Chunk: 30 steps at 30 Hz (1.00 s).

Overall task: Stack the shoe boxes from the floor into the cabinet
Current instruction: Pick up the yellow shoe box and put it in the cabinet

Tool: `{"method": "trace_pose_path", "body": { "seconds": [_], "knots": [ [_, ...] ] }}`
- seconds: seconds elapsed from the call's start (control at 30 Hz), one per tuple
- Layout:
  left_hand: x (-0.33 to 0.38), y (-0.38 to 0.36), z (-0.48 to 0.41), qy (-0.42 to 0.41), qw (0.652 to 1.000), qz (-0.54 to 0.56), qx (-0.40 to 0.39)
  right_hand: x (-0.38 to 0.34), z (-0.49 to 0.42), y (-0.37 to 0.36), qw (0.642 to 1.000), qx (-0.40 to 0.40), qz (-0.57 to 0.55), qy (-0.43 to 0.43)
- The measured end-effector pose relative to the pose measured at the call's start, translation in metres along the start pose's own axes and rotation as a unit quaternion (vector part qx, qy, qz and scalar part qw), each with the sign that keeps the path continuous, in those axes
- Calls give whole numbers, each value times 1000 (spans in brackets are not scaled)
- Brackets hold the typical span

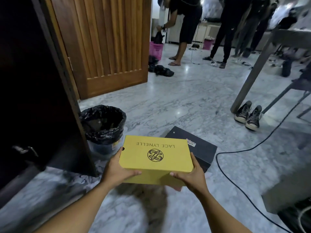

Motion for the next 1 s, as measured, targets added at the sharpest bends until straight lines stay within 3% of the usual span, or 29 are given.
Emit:
{"method": "trace_pose_path", "body": {
  "seconds": [0.13, 0.33, 0.57, 0.8, 1.0],
  "knots": [
    [28, 28, 48, 13, 1000, -2, 10, -26, 41, -1, 1000, 0, -3, 23],
    [52, 120, 127, 29, 994, -47, 90, -96, 101, -43, 995, -57, -25, 78],
    [107, 230, 224, -9, 984, -50, 173, -179, 160, -104, 981, -126, -45, 138],
    [164, 340, 298, -52, 953, -2, 298, -293, 194, -177, 953, -195, -29, 231],
    [207, 418, 342, -95, 904, -39, 415, -386, 206, -243, 915, -262, -55, 300]
  ]
}}
Point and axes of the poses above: each hand's wrist, its own z-axis away from the middle knuckle, its own y-axis out of the back of the hand, x = y × z, the point moved 5 cm from there along -z, towards the middle knuckle, and after that the axes turned 10 degrees about z, right-handed, at the moved point
